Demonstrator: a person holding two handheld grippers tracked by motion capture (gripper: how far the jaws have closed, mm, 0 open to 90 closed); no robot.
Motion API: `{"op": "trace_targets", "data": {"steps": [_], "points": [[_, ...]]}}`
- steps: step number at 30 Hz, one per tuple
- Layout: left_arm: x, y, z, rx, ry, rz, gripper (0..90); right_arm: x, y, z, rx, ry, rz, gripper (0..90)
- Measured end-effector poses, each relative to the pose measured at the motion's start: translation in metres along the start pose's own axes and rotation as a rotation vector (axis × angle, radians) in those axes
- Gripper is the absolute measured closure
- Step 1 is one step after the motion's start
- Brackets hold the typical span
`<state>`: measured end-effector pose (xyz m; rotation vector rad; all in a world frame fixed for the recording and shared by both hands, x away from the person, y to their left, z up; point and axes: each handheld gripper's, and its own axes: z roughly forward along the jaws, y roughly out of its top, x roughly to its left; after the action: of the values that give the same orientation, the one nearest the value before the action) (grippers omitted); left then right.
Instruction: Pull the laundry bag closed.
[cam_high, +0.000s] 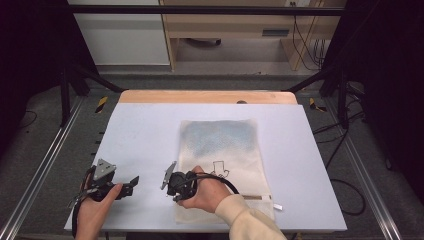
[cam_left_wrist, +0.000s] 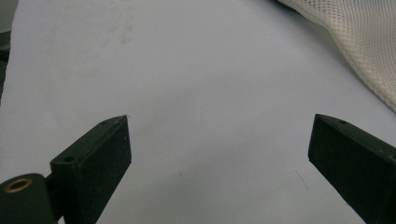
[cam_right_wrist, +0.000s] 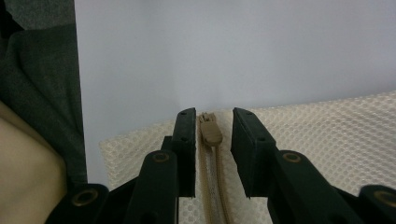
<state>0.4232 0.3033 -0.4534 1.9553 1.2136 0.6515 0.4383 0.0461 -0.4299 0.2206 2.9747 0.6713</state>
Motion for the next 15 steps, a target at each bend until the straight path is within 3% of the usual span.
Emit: {"op": "trace_targets", "data": {"steps": [11,15], "points": [[-0.0023,0.0006,0.0007,0.001,-0.005,0.006,5.9,-0.0008,0.0025,0.0089,0.029,0.019,0.006,75.1],[-0.0037,0.0001,0.0019,0.000,-0.025,-0.010,6.0,-0.0018,0.0033,0.0078,0.032,0.033,0.006,81.5]]}}
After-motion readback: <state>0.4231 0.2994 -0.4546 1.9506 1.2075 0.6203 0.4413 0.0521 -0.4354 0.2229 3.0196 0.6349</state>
